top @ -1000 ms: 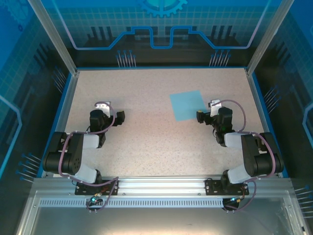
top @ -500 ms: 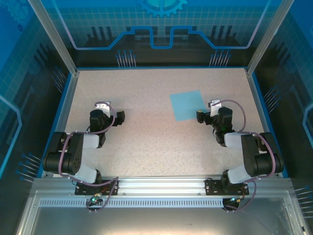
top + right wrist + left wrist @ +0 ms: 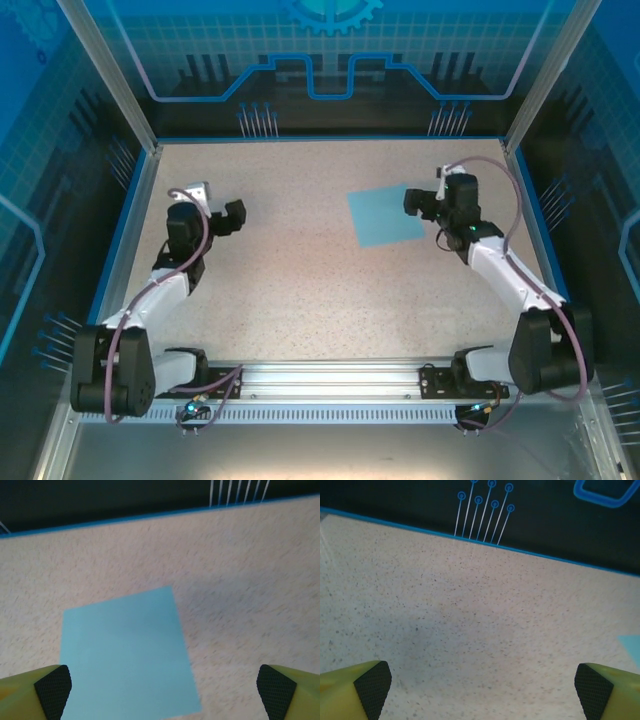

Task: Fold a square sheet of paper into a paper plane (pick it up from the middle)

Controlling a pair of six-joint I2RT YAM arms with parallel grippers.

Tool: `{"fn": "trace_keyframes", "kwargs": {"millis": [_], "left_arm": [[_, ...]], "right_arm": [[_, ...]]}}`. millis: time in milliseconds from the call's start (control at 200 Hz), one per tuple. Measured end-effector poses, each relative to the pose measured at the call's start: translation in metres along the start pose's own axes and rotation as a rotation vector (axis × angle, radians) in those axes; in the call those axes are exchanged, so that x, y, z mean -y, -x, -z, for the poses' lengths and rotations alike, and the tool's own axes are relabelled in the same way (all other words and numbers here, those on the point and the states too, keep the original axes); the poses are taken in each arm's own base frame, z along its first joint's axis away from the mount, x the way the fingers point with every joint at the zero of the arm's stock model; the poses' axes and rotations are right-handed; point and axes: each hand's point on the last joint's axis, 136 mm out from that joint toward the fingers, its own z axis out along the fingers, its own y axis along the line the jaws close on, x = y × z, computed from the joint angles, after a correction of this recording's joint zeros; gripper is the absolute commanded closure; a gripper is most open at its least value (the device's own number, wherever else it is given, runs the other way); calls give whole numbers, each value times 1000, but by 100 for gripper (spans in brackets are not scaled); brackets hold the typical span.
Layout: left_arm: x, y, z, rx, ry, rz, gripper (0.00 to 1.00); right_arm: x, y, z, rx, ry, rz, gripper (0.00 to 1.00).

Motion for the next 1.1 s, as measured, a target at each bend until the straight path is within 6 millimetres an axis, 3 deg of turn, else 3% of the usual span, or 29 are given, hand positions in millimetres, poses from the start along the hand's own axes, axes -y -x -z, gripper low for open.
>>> {"fn": "trace_keyframes", "kwargs": {"millis": [155,280,440,610,900,1095], "left_arm": [[8,19,7,-71,17,133,2],[10,6,12,-151,16,201,2],[12,-20,18,-274,12,247,2],[19,-22,22,-314,-15,258,2],[20,-29,24,-347,-20,270,2],[19,-34,23,-367,-11,282,2]], "right_arm": [[-49,-33,-32,-211,35,17,1],[-80,-58,-65,-351,34,28,0],[-93,-76,-106,-457,10,-22,1],[-97,-102,-130,-559,-8,-64,1],[-104,-132,-120,-645,3,-74,1],[-112,-166,-75,-695,19,-75,0]]}}
